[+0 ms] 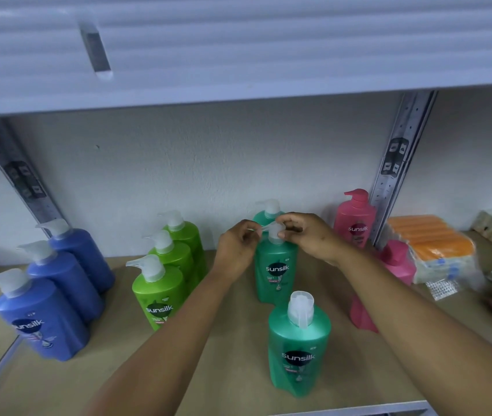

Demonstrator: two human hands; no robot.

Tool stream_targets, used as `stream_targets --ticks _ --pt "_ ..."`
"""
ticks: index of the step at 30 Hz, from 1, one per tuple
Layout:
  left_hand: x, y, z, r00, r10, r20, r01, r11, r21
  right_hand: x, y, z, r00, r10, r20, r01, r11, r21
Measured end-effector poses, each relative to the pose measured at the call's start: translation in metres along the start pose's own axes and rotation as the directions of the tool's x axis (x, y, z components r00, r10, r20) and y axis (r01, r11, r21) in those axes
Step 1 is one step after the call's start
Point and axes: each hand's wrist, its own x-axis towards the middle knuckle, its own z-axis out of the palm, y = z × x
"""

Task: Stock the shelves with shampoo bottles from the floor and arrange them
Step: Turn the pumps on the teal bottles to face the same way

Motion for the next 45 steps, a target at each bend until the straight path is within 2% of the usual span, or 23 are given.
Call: stream_targets --ticks 10,45 --pt "0.0012 -0.0010 -0.0008 1.000 0.022 0.001 -0.022 0.999 0.023 -0.0002 0.0008 0.0000 1.000 0.018 0.014 -0.018 1.000 0.015" --pt "0.0057 0.0008 0.0026 0.998 -0.042 -0.041 0.041 0.999 -0.027 0.0012 0.0043 0.0038 1.000 -0.004 -0.022 0.004 1.000 0.009"
